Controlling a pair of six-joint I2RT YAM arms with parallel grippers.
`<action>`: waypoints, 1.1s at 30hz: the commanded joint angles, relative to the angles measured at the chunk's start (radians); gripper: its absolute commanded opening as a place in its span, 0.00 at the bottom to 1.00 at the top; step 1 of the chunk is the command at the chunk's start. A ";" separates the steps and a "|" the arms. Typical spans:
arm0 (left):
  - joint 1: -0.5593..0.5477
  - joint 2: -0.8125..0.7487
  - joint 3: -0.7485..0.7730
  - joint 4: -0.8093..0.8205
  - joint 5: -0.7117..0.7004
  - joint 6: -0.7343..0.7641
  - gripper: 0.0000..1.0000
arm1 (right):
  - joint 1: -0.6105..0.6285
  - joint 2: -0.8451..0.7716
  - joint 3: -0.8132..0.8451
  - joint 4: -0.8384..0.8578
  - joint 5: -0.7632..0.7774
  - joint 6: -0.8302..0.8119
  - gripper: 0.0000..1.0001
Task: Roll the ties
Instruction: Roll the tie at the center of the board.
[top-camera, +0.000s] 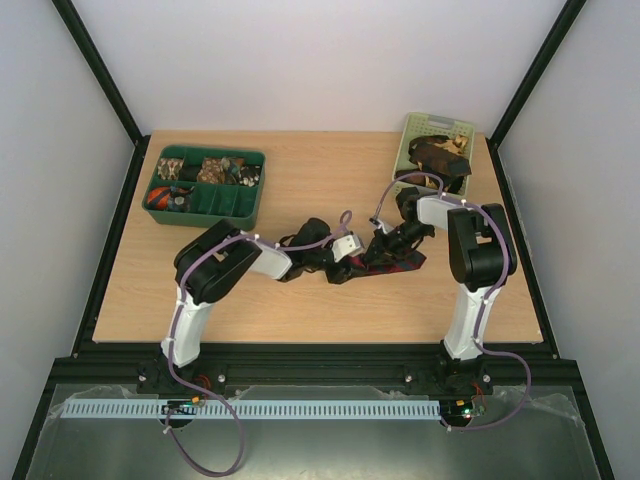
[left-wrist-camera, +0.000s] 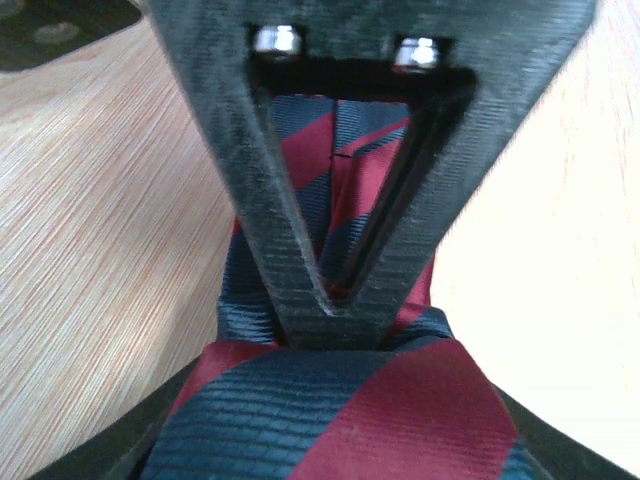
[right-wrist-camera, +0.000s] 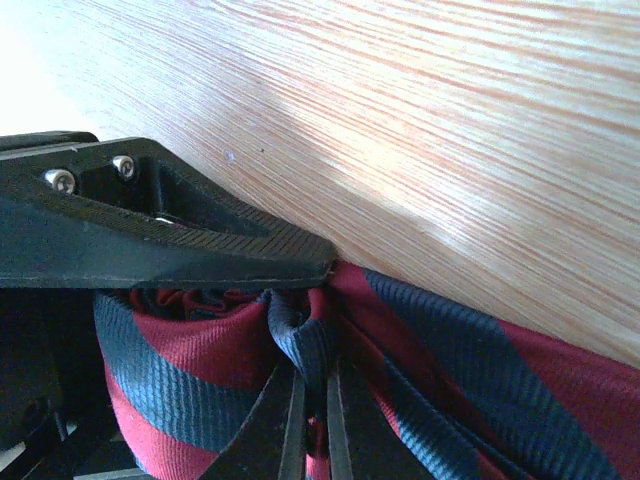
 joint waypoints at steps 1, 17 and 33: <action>-0.007 0.020 -0.048 -0.035 -0.092 0.054 0.51 | 0.033 0.102 -0.042 0.038 0.212 0.003 0.01; 0.011 -0.037 -0.122 -0.303 -0.267 0.198 0.46 | 0.019 0.059 0.147 -0.163 -0.024 -0.038 0.54; 0.011 -0.012 -0.096 -0.335 -0.255 0.209 0.47 | 0.069 0.066 0.118 -0.143 -0.114 -0.028 0.30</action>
